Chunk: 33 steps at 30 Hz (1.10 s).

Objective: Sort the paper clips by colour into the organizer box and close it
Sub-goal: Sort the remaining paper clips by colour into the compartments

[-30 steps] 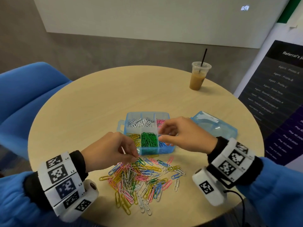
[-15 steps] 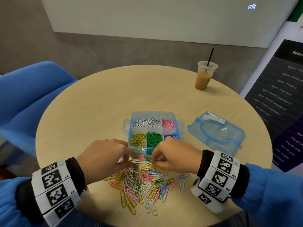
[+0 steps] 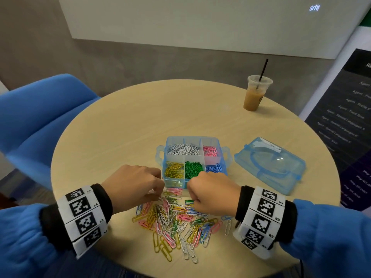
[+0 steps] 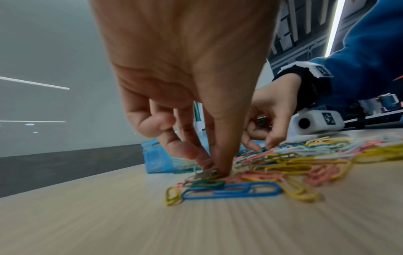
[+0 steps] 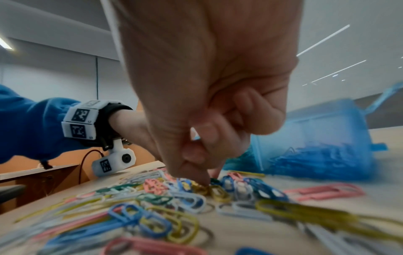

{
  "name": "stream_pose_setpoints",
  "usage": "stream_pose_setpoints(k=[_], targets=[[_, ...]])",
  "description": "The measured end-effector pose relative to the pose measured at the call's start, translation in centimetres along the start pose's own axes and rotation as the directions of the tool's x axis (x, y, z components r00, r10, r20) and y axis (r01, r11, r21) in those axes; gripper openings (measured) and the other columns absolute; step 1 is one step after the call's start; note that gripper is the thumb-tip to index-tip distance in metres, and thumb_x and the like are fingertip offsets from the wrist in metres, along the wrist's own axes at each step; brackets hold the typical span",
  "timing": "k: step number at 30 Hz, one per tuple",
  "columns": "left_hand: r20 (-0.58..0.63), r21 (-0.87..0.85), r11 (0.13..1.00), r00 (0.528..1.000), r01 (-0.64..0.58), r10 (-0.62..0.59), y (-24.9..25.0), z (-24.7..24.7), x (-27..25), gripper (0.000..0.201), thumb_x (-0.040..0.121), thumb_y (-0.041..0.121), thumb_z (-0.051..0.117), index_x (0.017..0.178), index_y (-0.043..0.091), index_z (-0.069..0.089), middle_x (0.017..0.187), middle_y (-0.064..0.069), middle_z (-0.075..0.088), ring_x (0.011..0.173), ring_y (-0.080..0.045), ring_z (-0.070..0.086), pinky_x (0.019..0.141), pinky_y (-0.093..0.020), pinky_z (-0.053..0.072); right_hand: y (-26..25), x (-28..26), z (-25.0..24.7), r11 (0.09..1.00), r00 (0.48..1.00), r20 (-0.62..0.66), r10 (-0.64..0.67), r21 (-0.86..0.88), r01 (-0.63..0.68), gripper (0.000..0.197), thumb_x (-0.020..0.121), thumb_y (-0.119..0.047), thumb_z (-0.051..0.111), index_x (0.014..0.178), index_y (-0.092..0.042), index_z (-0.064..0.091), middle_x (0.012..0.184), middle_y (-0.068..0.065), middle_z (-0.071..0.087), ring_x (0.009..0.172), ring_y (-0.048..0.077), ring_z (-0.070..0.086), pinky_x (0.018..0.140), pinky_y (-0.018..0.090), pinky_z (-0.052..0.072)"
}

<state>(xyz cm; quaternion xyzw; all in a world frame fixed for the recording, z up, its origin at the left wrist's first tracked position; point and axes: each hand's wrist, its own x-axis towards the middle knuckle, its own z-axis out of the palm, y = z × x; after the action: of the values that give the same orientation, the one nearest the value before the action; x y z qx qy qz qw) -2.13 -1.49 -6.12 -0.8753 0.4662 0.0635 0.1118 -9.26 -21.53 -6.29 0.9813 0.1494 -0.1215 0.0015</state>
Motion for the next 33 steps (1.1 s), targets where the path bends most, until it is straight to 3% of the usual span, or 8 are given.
stream_pose_setpoints(k=[4,11,16,19,22,25,29,33], targets=[[0.007,0.001,1.000,1.000,0.010,-0.010,-0.6,0.1,-0.2,0.020,0.098,0.048,0.046,0.114,0.041,0.054,0.117,0.017,0.052,0.098,-0.011,0.059,0.068,-0.027,0.047,0.2,-0.4,0.1,1.000,1.000,0.020,0.004,0.030,-0.005,0.013,0.079,-0.017,0.061,0.084,-0.005,0.061,0.077,0.009,0.062,0.068,0.027,0.057,0.059,0.031,0.046],[-0.102,-0.033,0.996,0.992,-0.079,0.075,1.0,-0.9,0.3,0.029,0.101,0.048,0.037,0.119,0.037,0.057,0.115,0.014,0.060,0.101,-0.014,0.060,0.071,-0.029,0.045,0.7,-0.7,0.4,0.997,1.000,0.008,0.019,0.081,-0.020,0.020,0.076,-0.019,0.062,0.085,-0.002,0.065,0.081,0.014,0.067,0.067,0.024,0.055,0.054,0.028,0.040],[-0.046,0.045,0.982,0.982,-0.182,0.184,1.9,-0.9,1.5,0.027,0.099,0.045,0.044,0.119,0.034,0.059,0.116,0.010,0.060,0.106,-0.018,0.058,0.071,-0.030,0.043,1.3,-1.5,-0.2,0.972,1.000,0.031,-0.001,0.234,-0.006,0.008,0.077,-0.019,0.066,0.073,-0.020,0.059,0.058,-0.010,0.052,0.055,0.005,0.048,0.055,0.025,0.044],[-0.038,0.053,0.979,0.980,-0.195,0.197,1.9,-1.0,1.7,0.024,0.098,0.043,0.048,0.115,0.033,0.061,0.115,0.009,0.060,0.105,-0.022,0.060,0.071,-0.032,0.042,2.3,-1.6,-0.7,0.893,0.999,0.055,0.000,0.450,-0.024,0.009,0.078,-0.014,0.068,0.073,-0.016,0.062,0.056,-0.005,0.055,0.048,0.005,0.045,0.056,0.024,0.043],[-0.086,0.026,0.980,0.977,-0.196,0.197,1.8,-0.9,1.7,0.019,0.098,0.040,0.050,0.109,0.033,0.062,0.112,0.009,0.062,0.102,-0.022,0.061,0.068,-0.032,0.041,3.4,-1.7,-1.4,0.737,0.996,0.086,0.026,0.671,-0.077,0.013,0.083,-0.010,0.071,0.076,-0.011,0.061,0.048,-0.007,0.049,0.045,0.007,0.041,0.052,0.020,0.036],[-0.110,-0.050,0.983,0.979,-0.175,0.169,1.3,-0.9,1.6,0.019,0.098,0.044,0.048,0.110,0.036,0.061,0.113,0.015,0.061,0.101,-0.012,0.059,0.069,-0.028,0.041,4.0,-1.8,-1.8,0.645,0.996,0.081,0.049,0.759,-0.093,0.012,0.084,-0.012,0.073,0.077,-0.010,0.064,0.045,-0.009,0.043,0.043,0.007,0.035,0.047,0.017,0.032],[-0.124,-0.212,0.968,0.987,-0.131,0.106,0.6,-1.3,1.3,0.016,0.095,0.046,0.054,0.106,0.041,0.064,0.103,0.025,0.066,0.087,0.000,0.058,0.064,-0.019,0.039,4.3,-1.7,-1.6,0.713,0.999,0.019,0.051,0.699,-0.050,0.011,0.081,-0.021,0.078,0.076,-0.014,0.072,0.046,-0.007,0.045,0.045,0.007,0.035,0.049,0.021,0.028],[-0.105,-0.379,0.921,0.993,-0.091,0.055,0.3,-1.5,1.0,0.009,0.091,0.042,0.062,0.097,0.038,0.067,0.087,0.027,0.068,0.069,0.006,0.059,0.065,-0.022,0.047,4.5,-1.0,-2.0,0.708,0.983,-0.113,0.143,0.706,-0.022,0.011,0.081,-0.020,0.076,0.071,-0.018,0.073,0.043,-0.009,0.046,0.045,0.006,0.037,0.050,0.021,0.030]])
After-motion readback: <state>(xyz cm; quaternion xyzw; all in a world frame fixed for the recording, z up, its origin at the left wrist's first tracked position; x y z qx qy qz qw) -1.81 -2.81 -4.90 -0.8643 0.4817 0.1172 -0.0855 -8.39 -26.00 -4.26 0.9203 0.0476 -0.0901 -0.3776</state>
